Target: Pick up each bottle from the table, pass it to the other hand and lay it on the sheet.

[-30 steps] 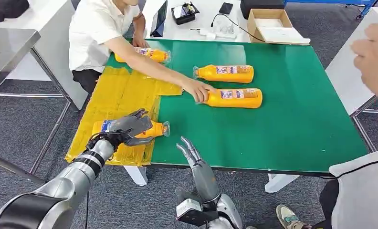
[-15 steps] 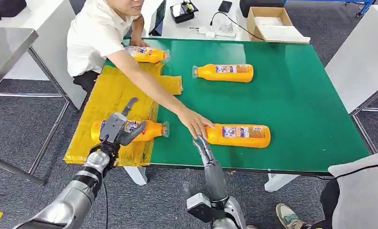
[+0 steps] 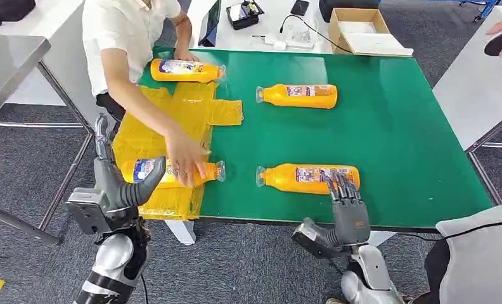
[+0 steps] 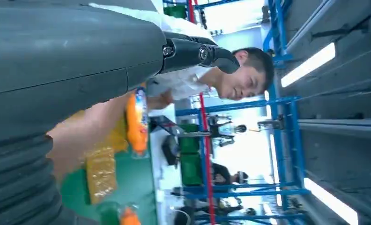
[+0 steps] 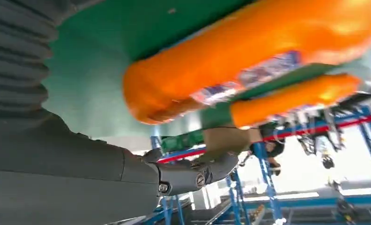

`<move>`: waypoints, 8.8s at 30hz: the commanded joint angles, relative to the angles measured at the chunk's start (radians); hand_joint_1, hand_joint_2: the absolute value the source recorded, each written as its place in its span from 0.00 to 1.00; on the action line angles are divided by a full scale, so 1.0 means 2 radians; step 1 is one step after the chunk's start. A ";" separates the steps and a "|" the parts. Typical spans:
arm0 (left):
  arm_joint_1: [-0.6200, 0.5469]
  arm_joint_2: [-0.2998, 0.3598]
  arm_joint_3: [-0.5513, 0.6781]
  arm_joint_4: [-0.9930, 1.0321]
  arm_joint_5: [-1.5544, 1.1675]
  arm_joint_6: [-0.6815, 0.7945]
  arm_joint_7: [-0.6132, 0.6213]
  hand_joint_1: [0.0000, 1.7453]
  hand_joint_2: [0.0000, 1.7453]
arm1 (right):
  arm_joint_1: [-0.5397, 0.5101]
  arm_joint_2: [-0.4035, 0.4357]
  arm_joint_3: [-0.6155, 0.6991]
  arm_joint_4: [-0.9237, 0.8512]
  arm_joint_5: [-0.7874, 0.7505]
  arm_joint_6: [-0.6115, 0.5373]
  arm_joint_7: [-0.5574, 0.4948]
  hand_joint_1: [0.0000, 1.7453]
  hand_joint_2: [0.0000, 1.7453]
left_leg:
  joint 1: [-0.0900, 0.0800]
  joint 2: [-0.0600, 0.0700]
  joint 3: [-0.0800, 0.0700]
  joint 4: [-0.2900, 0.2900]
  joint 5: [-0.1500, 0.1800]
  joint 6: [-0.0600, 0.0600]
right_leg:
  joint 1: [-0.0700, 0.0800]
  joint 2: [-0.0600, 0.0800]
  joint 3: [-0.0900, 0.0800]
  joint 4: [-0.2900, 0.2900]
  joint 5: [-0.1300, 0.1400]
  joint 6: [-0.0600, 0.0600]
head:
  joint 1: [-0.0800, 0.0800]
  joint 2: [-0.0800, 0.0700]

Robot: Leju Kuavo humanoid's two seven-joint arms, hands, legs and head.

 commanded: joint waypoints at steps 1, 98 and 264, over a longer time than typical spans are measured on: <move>0.011 0.017 -0.036 -0.026 0.033 -0.032 0.003 0.00 1.00 | -0.067 -0.024 -0.004 0.125 0.080 -0.018 0.052 0.00 1.00 | 0.000 0.001 0.002 0.000 -0.001 0.000 | 0.000 0.000 0.001 0.000 -0.001 -0.001 | 0.000 0.000; -0.009 0.010 -0.136 0.113 0.225 -0.213 0.117 0.00 1.00 | -0.040 0.133 0.103 -0.030 -0.415 0.305 -0.125 0.99 1.00 | 0.001 0.003 0.001 -0.001 -0.001 -0.001 | 0.000 0.003 0.000 0.000 0.000 -0.001 | 0.000 0.000; -0.001 -0.021 -0.203 0.107 0.037 -0.066 0.007 0.00 1.00 | -0.103 -0.050 -0.063 0.174 -0.077 0.049 -0.010 0.00 1.00 | -0.003 -0.002 0.001 0.000 0.001 0.002 | -0.003 -0.003 0.002 0.000 0.000 0.002 | 0.000 0.000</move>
